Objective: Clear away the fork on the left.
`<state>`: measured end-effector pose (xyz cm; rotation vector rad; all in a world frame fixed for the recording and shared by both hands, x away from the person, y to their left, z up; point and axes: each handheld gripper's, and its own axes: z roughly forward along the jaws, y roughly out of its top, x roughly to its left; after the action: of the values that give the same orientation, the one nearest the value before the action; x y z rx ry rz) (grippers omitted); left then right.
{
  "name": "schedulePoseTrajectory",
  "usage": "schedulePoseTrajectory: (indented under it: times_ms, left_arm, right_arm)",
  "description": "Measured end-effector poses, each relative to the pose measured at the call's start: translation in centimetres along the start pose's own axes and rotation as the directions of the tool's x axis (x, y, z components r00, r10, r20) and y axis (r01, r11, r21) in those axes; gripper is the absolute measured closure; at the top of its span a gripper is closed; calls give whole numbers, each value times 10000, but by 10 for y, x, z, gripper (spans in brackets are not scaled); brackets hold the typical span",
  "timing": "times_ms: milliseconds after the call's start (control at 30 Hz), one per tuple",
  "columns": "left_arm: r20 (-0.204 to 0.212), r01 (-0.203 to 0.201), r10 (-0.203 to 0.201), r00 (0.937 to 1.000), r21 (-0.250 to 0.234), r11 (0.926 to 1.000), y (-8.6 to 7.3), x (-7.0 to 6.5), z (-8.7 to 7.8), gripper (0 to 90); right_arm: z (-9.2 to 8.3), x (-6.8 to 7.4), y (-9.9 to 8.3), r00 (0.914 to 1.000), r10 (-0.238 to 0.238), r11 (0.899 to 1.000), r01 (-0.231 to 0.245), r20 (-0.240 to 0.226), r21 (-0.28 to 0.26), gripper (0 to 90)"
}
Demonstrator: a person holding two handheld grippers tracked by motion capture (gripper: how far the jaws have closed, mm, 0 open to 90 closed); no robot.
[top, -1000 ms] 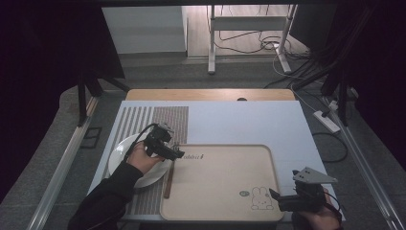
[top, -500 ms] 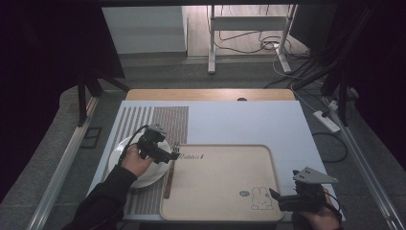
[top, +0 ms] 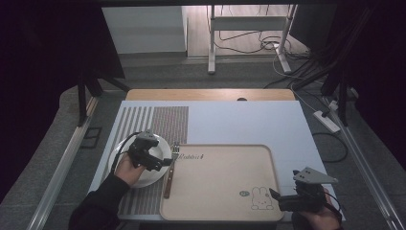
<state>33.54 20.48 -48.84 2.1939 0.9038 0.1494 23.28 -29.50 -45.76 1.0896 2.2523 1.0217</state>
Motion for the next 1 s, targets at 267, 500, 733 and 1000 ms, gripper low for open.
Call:
schedulePoseTrajectory:
  times_ms: [267, 500, 733, 1000]
  left_arm:
    - [59, 506, -505, 9987, -220, 9985, -21, -2, -19, 0]
    - [163, 874, -868, 9961, -410, 9953, -39, -4, -34, 0]
    - [195, 1423, -1413, 9898, -703, 9873, -60, -3, -49, 0]
    - [2, 1636, -1641, 9864, -801, 9833, -75, -6, -60, 0]
  right_arm:
    - [0, 0, 0, 10000, -1, 10000, 1, 13, 12, 0]
    - [0, 0, 0, 10000, 17, 10000, -17, 16, 14, 0]
    - [0, 0, 0, 10000, 5, 10000, -5, 17, 27, 0]
    - [1, 0, 0, 10000, 7, 10000, -7, 20, 41, 0]
